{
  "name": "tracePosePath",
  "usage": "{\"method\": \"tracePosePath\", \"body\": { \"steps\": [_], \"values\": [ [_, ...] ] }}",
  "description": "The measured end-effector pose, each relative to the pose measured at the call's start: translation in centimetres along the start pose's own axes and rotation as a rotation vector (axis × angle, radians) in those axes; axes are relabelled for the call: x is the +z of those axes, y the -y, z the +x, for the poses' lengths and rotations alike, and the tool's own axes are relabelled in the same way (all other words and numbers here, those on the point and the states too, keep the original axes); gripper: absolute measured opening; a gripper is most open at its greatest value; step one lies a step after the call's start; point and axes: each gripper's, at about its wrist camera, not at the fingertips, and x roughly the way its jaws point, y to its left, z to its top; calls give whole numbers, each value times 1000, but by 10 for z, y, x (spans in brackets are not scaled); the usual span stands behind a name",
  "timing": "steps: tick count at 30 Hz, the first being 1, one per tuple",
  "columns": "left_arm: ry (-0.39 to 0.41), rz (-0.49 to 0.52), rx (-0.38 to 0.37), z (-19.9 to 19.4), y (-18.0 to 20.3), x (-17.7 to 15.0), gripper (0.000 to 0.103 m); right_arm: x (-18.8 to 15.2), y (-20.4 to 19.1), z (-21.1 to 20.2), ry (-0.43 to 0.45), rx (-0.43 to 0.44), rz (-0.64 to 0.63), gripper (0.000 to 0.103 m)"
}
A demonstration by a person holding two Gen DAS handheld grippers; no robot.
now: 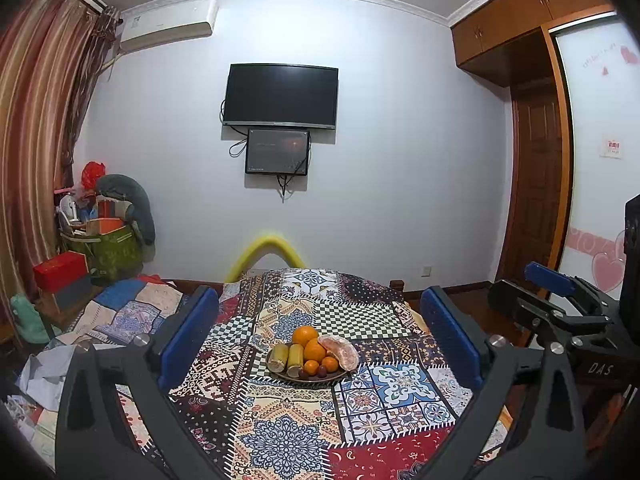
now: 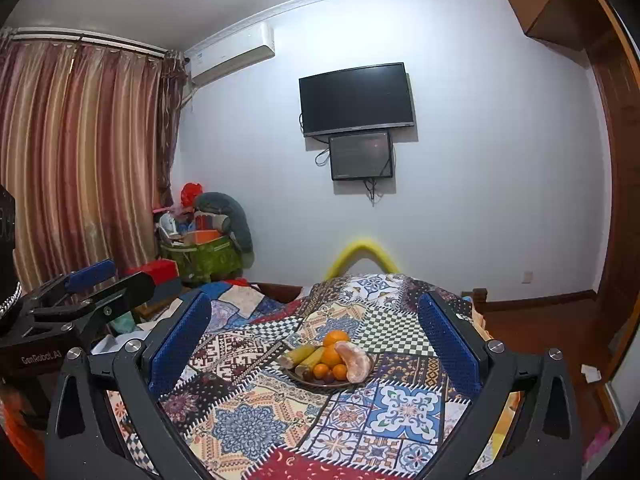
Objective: Organize fruits
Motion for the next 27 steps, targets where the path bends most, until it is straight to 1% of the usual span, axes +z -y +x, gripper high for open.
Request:
{"method": "tracePosePath", "body": {
  "steps": [27],
  "values": [
    [-1, 17, -13, 3, 6, -2, 102, 4, 3, -2, 1, -16, 2, 103]
  ]
}}
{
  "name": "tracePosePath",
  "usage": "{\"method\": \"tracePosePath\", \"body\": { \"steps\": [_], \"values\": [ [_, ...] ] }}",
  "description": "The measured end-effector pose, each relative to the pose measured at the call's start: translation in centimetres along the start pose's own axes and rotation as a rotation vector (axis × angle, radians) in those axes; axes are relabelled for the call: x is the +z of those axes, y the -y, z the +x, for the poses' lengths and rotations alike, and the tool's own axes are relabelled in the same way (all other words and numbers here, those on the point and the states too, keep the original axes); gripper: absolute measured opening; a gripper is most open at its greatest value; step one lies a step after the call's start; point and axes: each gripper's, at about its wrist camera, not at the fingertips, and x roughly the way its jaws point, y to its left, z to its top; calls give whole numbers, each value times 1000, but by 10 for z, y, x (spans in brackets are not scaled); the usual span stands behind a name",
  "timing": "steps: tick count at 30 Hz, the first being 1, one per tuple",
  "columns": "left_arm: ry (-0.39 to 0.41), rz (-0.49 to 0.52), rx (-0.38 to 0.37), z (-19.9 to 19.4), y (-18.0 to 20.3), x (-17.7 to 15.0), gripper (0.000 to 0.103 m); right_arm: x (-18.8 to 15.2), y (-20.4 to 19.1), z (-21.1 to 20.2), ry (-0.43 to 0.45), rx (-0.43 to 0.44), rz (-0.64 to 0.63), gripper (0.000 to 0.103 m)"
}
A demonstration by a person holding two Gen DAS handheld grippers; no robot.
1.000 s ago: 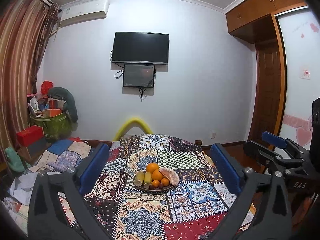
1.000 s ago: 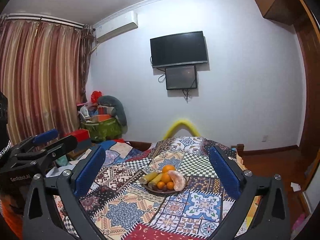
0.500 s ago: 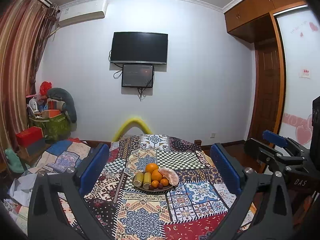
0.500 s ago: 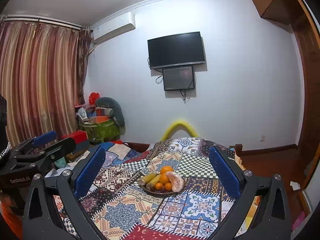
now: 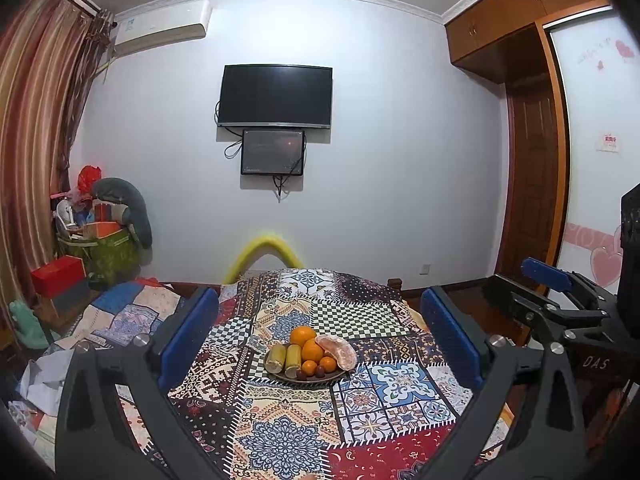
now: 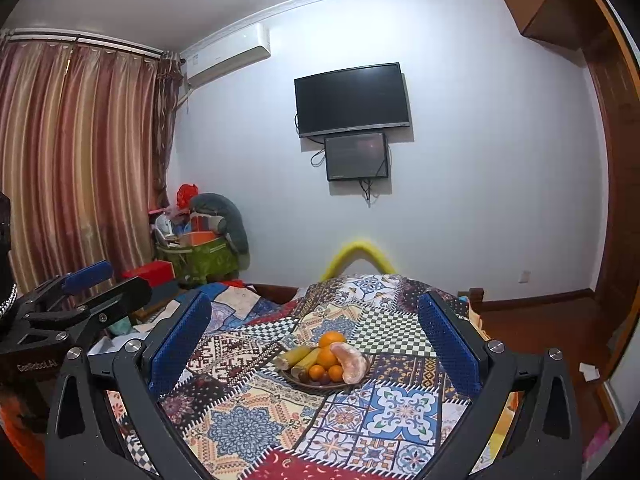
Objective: Organize fruits
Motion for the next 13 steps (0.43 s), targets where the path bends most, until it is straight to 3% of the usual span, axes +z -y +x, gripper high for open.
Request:
{"method": "tracePosePath", "body": {
  "steps": [13],
  "values": [
    [-1, 2, -5, 0, 0, 0, 102, -1, 0, 3, -9, 0, -5, 103]
  ]
}}
